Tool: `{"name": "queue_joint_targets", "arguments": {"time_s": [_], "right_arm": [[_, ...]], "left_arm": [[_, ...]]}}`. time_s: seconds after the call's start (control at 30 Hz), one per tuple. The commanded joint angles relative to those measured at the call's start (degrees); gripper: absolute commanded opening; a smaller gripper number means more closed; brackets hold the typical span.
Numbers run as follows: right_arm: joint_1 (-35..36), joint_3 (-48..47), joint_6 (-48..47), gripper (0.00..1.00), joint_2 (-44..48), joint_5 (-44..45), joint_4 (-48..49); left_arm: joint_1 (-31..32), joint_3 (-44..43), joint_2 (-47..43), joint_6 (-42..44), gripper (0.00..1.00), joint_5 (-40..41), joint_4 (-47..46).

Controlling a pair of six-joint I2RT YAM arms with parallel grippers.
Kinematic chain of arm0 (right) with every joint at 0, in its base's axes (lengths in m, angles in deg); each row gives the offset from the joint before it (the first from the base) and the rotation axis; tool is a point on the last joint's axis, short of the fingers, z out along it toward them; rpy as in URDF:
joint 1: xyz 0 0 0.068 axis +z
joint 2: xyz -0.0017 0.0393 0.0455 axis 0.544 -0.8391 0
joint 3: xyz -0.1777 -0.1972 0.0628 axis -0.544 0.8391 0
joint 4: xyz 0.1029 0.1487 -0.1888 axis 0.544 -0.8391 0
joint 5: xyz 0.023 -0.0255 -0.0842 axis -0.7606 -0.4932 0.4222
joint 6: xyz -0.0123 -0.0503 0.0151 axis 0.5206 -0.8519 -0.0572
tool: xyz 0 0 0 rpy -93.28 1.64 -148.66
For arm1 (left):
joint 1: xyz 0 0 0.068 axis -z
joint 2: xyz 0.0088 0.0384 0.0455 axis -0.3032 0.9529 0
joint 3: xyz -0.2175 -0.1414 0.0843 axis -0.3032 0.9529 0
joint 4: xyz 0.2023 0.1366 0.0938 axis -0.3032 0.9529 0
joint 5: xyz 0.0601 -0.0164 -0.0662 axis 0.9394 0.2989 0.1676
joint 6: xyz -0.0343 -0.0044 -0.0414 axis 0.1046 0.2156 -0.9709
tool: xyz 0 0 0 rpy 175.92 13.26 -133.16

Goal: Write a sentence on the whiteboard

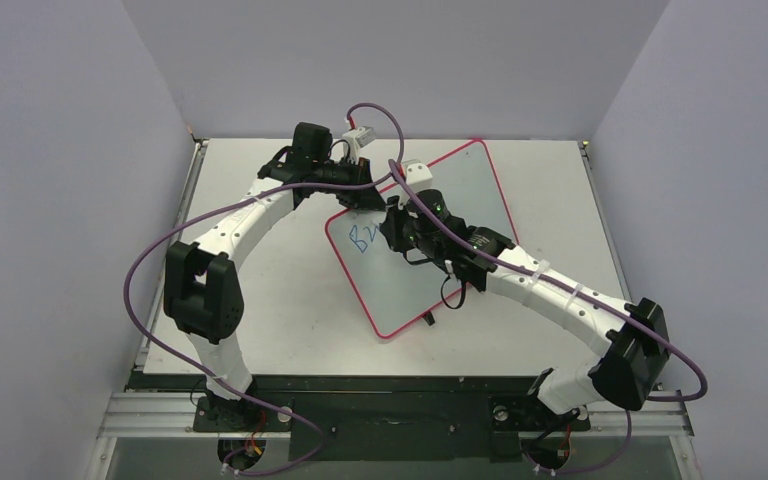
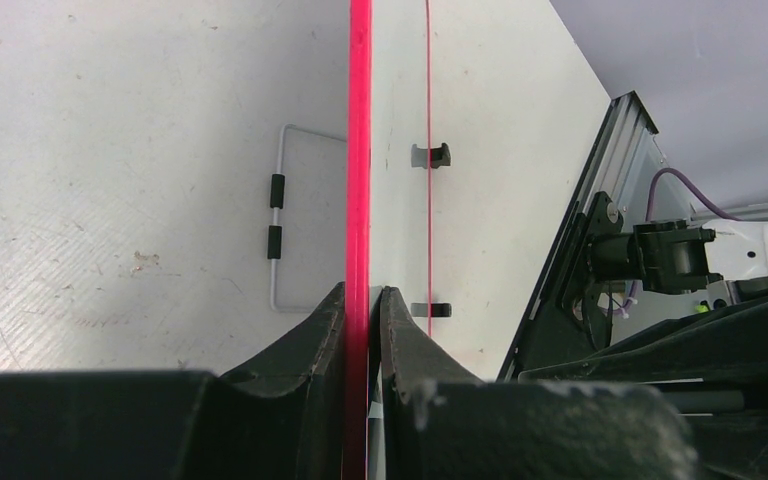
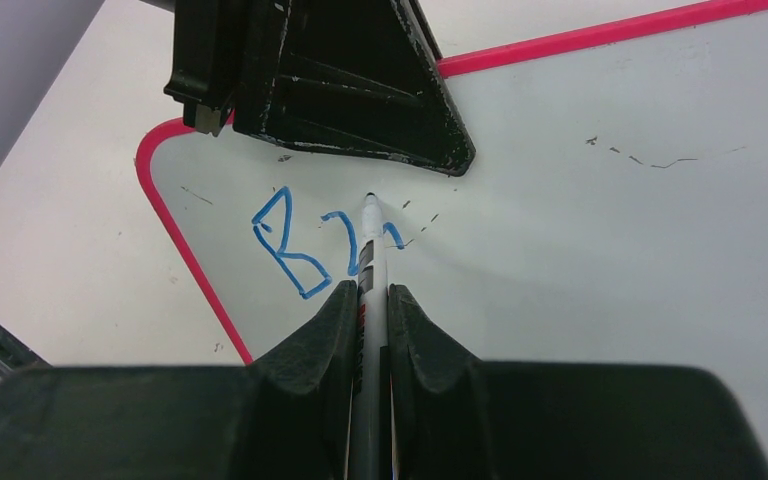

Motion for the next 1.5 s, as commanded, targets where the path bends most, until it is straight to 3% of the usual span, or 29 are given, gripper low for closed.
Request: {"name": "queue_joint_targets", "arguments": {"time_s": [0.0,0.33,1.47], "right_arm": [[-0.5,0.6,0.3,0.00,3.4,1.4,1.0],[-1.5,2.8,0.1,0.00,7.8,2.3,0.4],[-3.3,-1.2,-0.2,0.00,0.4,0.6,1.1]], "left_arm": [[-0.1,-0.5,-3.9,5.1,0.00,2.9,-4.4],[-0.1,-0.6,-4.0,5.1,0.00,2.9,-4.4],[0.5,-0.3,-4.6,5.2,0.00,3.2,-4.4]]}}
